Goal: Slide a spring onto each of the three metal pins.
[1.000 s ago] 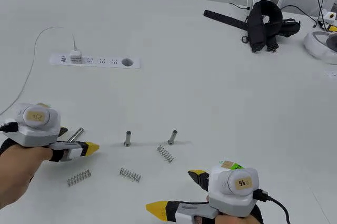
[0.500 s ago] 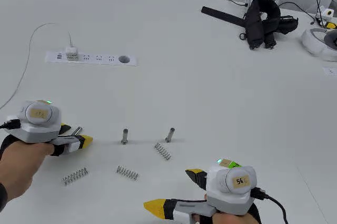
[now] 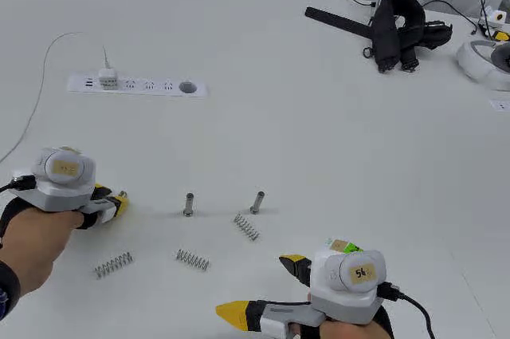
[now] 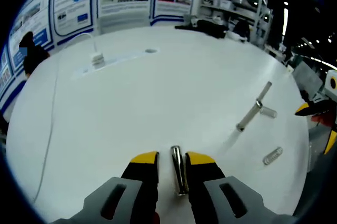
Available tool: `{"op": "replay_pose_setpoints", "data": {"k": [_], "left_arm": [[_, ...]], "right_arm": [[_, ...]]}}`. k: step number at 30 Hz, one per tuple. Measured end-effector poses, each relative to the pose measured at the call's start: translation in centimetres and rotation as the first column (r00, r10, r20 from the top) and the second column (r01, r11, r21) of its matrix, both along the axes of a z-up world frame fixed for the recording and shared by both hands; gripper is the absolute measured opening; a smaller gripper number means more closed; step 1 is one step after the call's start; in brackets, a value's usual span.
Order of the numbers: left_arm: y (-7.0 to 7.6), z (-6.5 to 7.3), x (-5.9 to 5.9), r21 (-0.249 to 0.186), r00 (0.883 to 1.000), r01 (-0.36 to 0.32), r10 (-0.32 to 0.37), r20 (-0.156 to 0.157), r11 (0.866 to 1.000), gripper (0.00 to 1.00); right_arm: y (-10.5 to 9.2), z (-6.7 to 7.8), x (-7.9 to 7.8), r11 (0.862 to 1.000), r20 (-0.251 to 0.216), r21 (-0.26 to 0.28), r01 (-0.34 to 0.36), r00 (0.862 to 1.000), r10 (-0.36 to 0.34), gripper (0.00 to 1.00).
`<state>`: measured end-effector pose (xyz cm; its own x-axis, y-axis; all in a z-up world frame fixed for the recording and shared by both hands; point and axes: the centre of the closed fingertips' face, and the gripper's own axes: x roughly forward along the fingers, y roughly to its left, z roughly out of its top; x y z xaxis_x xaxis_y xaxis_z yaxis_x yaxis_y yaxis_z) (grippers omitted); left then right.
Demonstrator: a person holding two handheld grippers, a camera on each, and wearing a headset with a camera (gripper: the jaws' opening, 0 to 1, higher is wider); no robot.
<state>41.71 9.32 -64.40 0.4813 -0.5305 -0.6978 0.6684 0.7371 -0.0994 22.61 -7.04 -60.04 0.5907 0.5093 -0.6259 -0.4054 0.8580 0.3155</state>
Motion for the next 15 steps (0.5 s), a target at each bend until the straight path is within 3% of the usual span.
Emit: {"op": "replay_pose_setpoints", "data": {"k": [9, 15], "left_arm": [[-0.13, -0.21, 0.38, 0.051, 1.0, 0.016, -0.015, -0.004, 0.999, 0.17], [0.03, -0.37, 0.86, 0.11, 1.0, 0.011, -0.011, -0.002, 0.994, 0.11]], "right_arm": [[0.08, -0.04, 0.02, 1.0, -0.002, 0.002, -0.001, 1.0, 0.001, 0.89], [-0.05, -0.08, 0.07, 1.0, -0.004, 0.002, 0.004, 1.0, -0.004, 0.89]]}}
